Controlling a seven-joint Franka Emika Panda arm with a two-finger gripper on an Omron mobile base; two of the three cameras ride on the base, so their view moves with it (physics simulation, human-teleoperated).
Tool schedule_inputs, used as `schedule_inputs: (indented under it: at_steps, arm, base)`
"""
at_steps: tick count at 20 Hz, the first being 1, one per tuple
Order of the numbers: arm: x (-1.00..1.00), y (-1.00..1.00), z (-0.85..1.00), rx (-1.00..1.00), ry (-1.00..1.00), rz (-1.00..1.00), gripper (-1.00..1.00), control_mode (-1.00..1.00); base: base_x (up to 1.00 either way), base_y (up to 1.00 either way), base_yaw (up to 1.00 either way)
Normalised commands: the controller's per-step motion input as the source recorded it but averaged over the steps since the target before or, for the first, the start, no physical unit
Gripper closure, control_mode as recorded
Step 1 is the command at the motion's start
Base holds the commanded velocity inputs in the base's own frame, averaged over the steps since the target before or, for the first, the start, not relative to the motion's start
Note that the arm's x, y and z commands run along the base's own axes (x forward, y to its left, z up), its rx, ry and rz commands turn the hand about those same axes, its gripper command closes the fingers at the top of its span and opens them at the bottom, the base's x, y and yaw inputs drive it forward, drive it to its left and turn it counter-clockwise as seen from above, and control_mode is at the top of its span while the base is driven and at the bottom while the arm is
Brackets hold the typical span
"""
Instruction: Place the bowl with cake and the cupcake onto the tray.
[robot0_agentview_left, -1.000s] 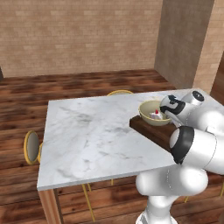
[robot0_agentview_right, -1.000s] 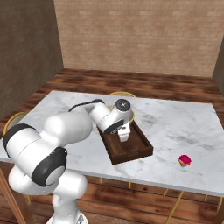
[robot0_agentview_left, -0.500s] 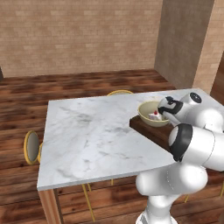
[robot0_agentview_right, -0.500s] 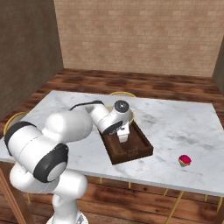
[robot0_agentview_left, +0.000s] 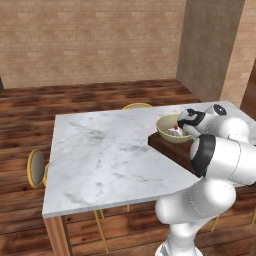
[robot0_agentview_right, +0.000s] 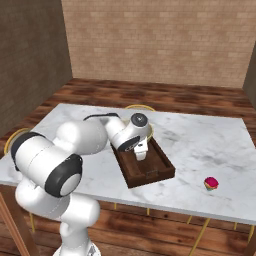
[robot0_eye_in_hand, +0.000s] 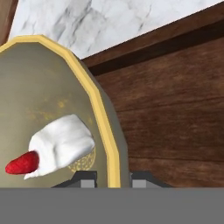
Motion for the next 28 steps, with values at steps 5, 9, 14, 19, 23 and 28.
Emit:
schedule_inputs:
  at_steps: [5, 9, 14, 19, 23, 28]
  arm:
    - [0.09, 0.0, -0.07, 0.0, 0.0, 0.0, 1.0, -1.0]
    - [0.06, 0.0, -0.09, 0.0, 0.0, 0.0, 1.0, -1.0]
    - [0.07, 0.0, -0.08, 0.0, 0.0, 0.0, 1.0, -1.0]
    - [0.03, 0.0, -0.03, 0.0, 0.0, 0.0, 1.0, -1.0]
    - [0.0, 0.0, 0.0, 0.0, 0.0, 0.0, 1.0, -1.0]
    - [0.0, 0.0, -0.01, 0.0, 0.0, 0.0, 1.0, -1.0]
  base:
    - [0.0, 0.0, 0.0]
    - [0.0, 0.0, 0.0]
    - [0.0, 0.0, 0.0]
    - [0.0, 0.0, 0.0]
    - [0.0, 0.0, 0.0]
    - [0.0, 0.0, 0.0]
